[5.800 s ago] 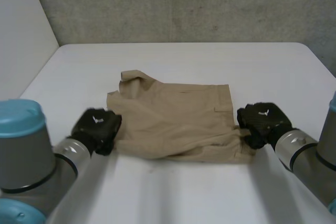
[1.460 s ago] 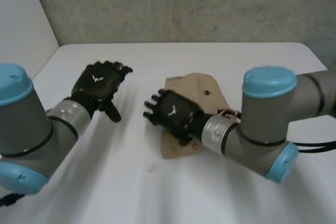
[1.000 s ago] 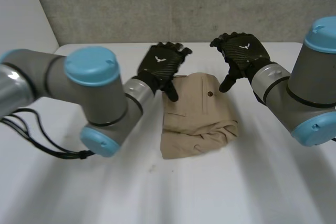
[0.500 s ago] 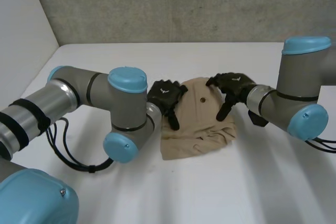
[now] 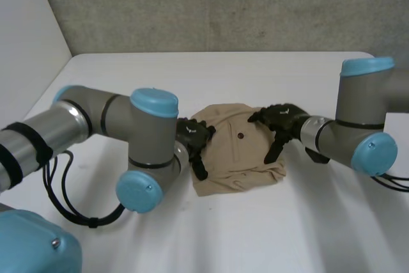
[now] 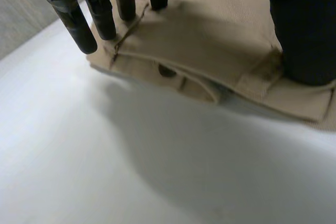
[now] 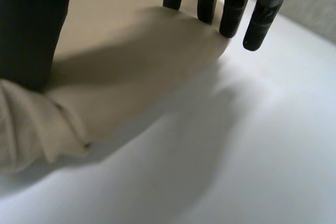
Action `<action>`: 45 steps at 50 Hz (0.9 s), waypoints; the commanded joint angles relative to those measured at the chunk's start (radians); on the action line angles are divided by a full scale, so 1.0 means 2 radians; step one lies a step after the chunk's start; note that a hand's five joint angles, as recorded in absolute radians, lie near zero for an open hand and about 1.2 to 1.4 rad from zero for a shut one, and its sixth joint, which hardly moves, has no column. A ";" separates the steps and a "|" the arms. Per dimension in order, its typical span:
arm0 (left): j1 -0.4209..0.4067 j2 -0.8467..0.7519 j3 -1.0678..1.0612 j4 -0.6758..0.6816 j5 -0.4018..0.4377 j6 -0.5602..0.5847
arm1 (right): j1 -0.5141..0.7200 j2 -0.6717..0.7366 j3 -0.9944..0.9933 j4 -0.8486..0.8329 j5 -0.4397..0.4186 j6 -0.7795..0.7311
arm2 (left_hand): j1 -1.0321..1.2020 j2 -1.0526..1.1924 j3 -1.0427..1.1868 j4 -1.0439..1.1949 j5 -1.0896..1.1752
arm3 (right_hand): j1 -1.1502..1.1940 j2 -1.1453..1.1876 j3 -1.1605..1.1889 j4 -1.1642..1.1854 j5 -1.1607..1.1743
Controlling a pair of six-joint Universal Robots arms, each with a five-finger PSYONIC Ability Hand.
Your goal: Fold the shorts.
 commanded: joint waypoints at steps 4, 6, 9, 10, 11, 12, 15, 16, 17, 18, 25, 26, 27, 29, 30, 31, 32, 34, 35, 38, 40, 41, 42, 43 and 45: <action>0.000 0.132 -0.003 0.025 0.001 -0.019 | 0.004 -0.149 0.045 -0.089 0.040 0.060 | -0.002 0.000 -0.003 0.000 -0.007 | 0.019 -0.014 -0.006 -0.028 -0.033; 0.003 0.157 -0.008 0.032 0.001 -0.029 | 0.002 -0.178 0.058 -0.115 0.062 0.078 | -0.001 0.001 -0.002 0.002 -0.006 | 0.019 -0.014 -0.006 -0.028 -0.033; 0.013 0.204 -0.023 0.043 0.001 -0.049 | 0.000 -0.226 0.079 -0.150 0.113 0.101 | -0.002 -0.001 -0.003 0.000 -0.007 | 0.019 -0.014 -0.006 -0.028 -0.033; 0.020 0.216 -0.028 0.043 0.000 -0.054 | 0.000 -0.236 0.084 -0.155 0.126 0.104 | -0.002 -0.001 -0.003 0.000 -0.007 | 0.019 -0.014 -0.006 -0.028 -0.033; 0.026 0.228 -0.033 0.043 -0.001 -0.059 | -0.001 -0.246 0.087 -0.157 0.136 0.104 | -0.002 -0.001 -0.003 0.000 -0.007 | 0.019 -0.014 -0.006 -0.028 -0.033; 0.043 0.252 -0.045 0.042 -0.001 -0.067 | -0.001 -0.263 0.093 -0.155 0.152 0.104 | -0.001 0.001 -0.002 0.002 -0.006 | 0.019 -0.014 -0.006 -0.028 -0.033; 0.074 0.285 -0.065 0.039 0.000 -0.078 | -0.001 -0.285 0.104 -0.149 0.166 0.104 | -0.002 -0.001 -0.003 0.000 -0.007 | 0.019 -0.014 -0.006 -0.028 -0.033; 0.091 0.306 -0.079 0.033 0.000 -0.085 | -0.003 -0.298 0.111 -0.142 0.169 0.102 | -0.002 -0.001 -0.003 0.000 -0.007 | 0.019 -0.014 -0.006 -0.028 -0.033; 0.097 0.316 -0.087 0.027 0.001 -0.088 | -0.003 -0.303 0.114 -0.136 0.170 0.102 | -0.002 -0.001 -0.003 0.000 -0.007 | 0.019 -0.014 -0.006 -0.028 -0.033; 0.103 0.325 -0.094 0.021 0.001 -0.092 | -0.004 -0.308 0.116 -0.130 0.170 0.102 | -0.004 -0.002 -0.004 -0.001 -0.009 | 0.019 -0.014 -0.006 -0.028 -0.033; 0.127 0.381 -0.147 -0.030 0.005 -0.116 | -0.004 -0.335 0.128 -0.061 0.171 0.102 | -0.017 -0.016 -0.018 -0.015 -0.022 | 0.019 -0.014 -0.006 -0.028 -0.033; 0.127 0.386 -0.152 -0.030 0.005 -0.117 | -0.004 -0.336 0.129 -0.056 0.171 0.102 | -0.017 -0.016 -0.018 -0.015 -0.022 | 0.019 -0.014 -0.006 -0.028 -0.033; 0.127 0.391 -0.157 -0.030 0.006 -0.118 | -0.004 -0.337 0.131 -0.052 0.171 0.103 | -0.017 -0.016 -0.018 -0.015 -0.022 | 0.019 -0.014 -0.006 -0.028 -0.033; 0.128 0.401 -0.168 -0.030 0.007 -0.118 | -0.004 -0.342 0.137 -0.047 0.171 0.103 | -0.017 -0.016 -0.018 -0.015 -0.022 | 0.019 -0.014 -0.006 -0.028 -0.033; 0.128 0.404 -0.170 -0.030 0.007 -0.119 | -0.004 -0.344 0.139 -0.047 0.171 0.103 | -0.017 -0.016 -0.018 -0.015 -0.022 | 0.019 -0.014 -0.006 -0.028 -0.033; 0.128 0.405 -0.171 -0.030 0.006 -0.119 | -0.004 -0.347 0.142 -0.047 0.171 0.104 | -0.017 -0.016 -0.018 -0.015 -0.022 | 0.019 -0.014 -0.006 -0.028 -0.033; 0.128 0.406 -0.171 -0.030 0.006 -0.119 | -0.004 -0.347 0.144 -0.047 0.171 0.104 | -0.017 -0.016 -0.018 -0.015 -0.022 | 0.019 -0.014 -0.006 -0.028 -0.033; 0.128 0.407 -0.172 -0.030 0.005 -0.119 | -0.004 -0.348 0.145 -0.047 0.171 0.104 | -0.017 -0.016 -0.018 -0.015 -0.022 | 0.019 -0.014 -0.006 -0.028 -0.033; 0.128 0.407 -0.172 -0.029 0.005 -0.120 | -0.004 -0.347 0.146 -0.047 0.173 0.104 | -0.017 -0.016 -0.018 -0.015 -0.022 | 0.019 -0.014 -0.006 -0.028 -0.033; 0.128 0.406 -0.173 -0.029 0.004 -0.122 | -0.004 -0.347 0.149 -0.047 0.173 0.104 | -0.017 -0.016 -0.018 -0.015 -0.022 | 0.019 -0.014 -0.006 -0.028 -0.033; 0.128 0.407 -0.174 -0.029 0.003 -0.122 | -0.003 -0.347 0.151 -0.047 0.173 0.104 | -0.017 -0.016 -0.018 -0.015 -0.022 | 0.019 -0.014 -0.006 -0.028 -0.033; 0.128 0.406 -0.178 -0.029 0.003 -0.122 | -0.003 -0.348 0.154 -0.047 0.173 0.104 | -0.017 -0.016 -0.018 -0.015 -0.022 | 0.019 -0.014 -0.006 -0.028 -0.033; 0.127 0.407 -0.181 -0.029 0.003 -0.122 | -0.003 -0.348 0.157 -0.047 0.172 0.104 | -0.017 -0.016 -0.018 -0.015 -0.022 | 0.019 -0.014 -0.006 -0.028 -0.033; 0.128 0.407 -0.182 -0.029 0.003 -0.122 | -0.003 -0.348 0.159 -0.047 0.171 0.104 | -0.017 -0.016 -0.018 -0.015 -0.022 | 0.019 -0.014 -0.006 -0.028 -0.033; 0.127 0.407 -0.187 -0.029 0.003 -0.122 | -0.001 -0.350 0.164 -0.048 0.170 0.102 | -0.017 -0.016 -0.018 -0.015 -0.022 | 0.019 -0.014 -0.006 -0.028 -0.033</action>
